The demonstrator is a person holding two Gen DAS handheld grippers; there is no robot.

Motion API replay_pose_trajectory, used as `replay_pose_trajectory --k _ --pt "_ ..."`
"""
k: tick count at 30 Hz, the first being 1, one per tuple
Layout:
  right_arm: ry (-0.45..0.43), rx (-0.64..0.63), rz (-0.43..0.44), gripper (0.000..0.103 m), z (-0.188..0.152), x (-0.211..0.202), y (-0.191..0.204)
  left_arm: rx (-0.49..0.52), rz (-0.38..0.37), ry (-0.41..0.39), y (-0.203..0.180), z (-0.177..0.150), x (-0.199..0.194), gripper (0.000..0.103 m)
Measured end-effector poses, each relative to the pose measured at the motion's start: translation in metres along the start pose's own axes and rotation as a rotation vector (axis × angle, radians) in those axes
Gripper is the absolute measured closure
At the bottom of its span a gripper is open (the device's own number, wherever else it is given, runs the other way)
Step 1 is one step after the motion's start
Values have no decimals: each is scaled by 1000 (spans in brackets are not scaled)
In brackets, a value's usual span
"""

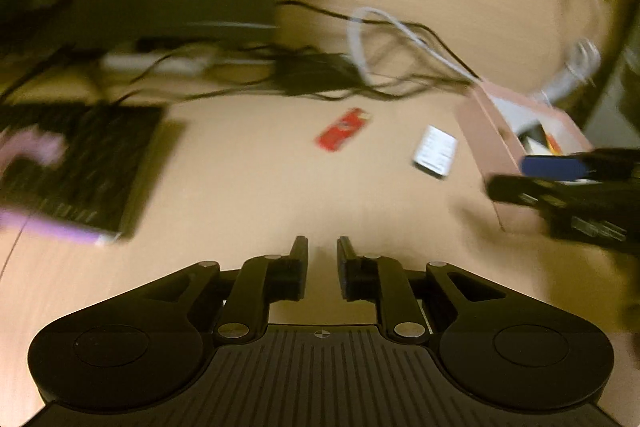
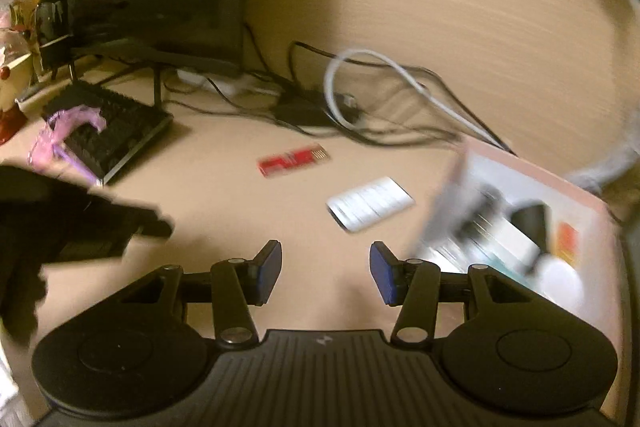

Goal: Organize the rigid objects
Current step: 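Move both tools back toward the white remote and red lighter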

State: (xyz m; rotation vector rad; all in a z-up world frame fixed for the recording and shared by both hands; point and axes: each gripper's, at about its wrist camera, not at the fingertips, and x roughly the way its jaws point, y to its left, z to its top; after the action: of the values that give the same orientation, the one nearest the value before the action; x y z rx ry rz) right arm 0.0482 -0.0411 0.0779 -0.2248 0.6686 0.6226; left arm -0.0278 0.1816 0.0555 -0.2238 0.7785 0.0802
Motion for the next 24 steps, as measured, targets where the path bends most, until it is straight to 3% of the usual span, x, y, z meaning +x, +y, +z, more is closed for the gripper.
replay_pose_trajectory --k 5,11,19,22,24 --pt "-2 83 -115 54 20 65 26 -114 9 9 25 -21 -20 86" --pt "10 133 -251 54 29 125 23 -101 14 -22 41 -23 -18 86" --pt "10 121 -267 55 29 144 12 76 -49 -84 23 31 40 86" --pt "-15 111 -366 55 26 143 16 116 -56 -107 10 55 63 86" --pt "-26 159 -422 55 24 136 16 84 -58 -129 4 64 70 86"
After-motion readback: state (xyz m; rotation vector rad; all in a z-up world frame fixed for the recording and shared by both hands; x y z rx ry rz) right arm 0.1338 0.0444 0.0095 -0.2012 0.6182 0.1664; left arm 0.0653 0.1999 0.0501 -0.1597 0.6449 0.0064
